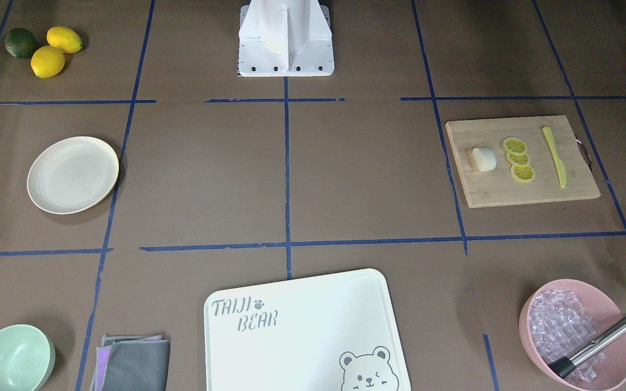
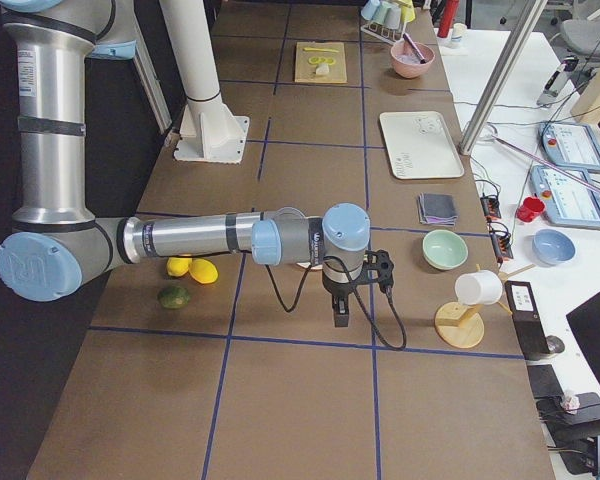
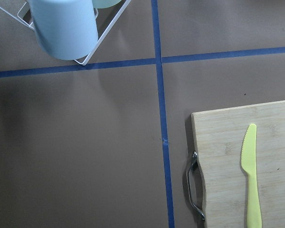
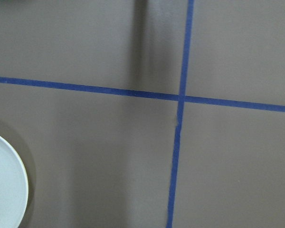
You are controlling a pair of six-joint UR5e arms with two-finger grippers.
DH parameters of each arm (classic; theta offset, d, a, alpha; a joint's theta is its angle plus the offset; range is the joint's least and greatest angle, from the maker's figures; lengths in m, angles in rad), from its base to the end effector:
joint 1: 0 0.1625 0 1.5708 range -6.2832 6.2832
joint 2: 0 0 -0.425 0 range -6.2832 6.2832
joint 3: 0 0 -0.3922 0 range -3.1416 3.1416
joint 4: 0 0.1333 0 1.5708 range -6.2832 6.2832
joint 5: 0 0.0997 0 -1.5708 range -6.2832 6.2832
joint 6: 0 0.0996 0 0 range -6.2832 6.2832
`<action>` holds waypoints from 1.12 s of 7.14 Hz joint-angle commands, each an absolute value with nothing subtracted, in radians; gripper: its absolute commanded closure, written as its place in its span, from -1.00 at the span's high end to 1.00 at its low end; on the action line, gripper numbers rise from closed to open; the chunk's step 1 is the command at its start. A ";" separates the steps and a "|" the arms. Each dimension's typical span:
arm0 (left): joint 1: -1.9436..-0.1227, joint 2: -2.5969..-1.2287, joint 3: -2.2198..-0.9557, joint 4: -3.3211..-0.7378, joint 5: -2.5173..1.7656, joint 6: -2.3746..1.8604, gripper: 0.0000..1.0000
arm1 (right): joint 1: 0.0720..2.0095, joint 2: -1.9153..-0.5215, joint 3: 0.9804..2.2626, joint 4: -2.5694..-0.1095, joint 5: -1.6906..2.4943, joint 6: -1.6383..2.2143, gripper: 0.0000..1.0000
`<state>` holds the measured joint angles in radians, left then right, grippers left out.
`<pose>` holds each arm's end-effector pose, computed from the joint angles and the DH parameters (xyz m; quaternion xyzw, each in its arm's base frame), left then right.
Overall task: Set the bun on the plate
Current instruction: 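Move the right gripper in toward the rim of the white plate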
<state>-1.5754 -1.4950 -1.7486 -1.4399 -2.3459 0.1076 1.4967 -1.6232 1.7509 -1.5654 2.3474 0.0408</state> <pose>-0.0657 -0.4553 0.6203 0.0078 0.3780 0.0422 0.9248 0.0282 -0.4784 0.5942 0.0398 -0.3807 -0.0406 0.9230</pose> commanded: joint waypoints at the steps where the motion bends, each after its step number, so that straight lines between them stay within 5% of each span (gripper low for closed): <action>1: -1.574 -1.496 -1.749 -1.440 -2.345 0.107 1.00 | 1.328 -1.627 1.744 -1.341 2.303 0.285 1.00; 5: -1.574 -1.496 -1.747 -1.442 -2.345 0.107 1.00 | 1.002 -1.695 1.640 -0.820 2.183 0.844 0.99; 8: -1.574 -1.496 -1.744 -1.443 -2.345 0.107 1.00 | 0.899 -1.716 1.611 -0.738 2.138 0.913 0.90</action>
<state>-1.5739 -1.4957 -1.7449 -1.4430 -2.3455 0.1074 0.9304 -1.7065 1.6168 -0.7570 2.1461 0.8949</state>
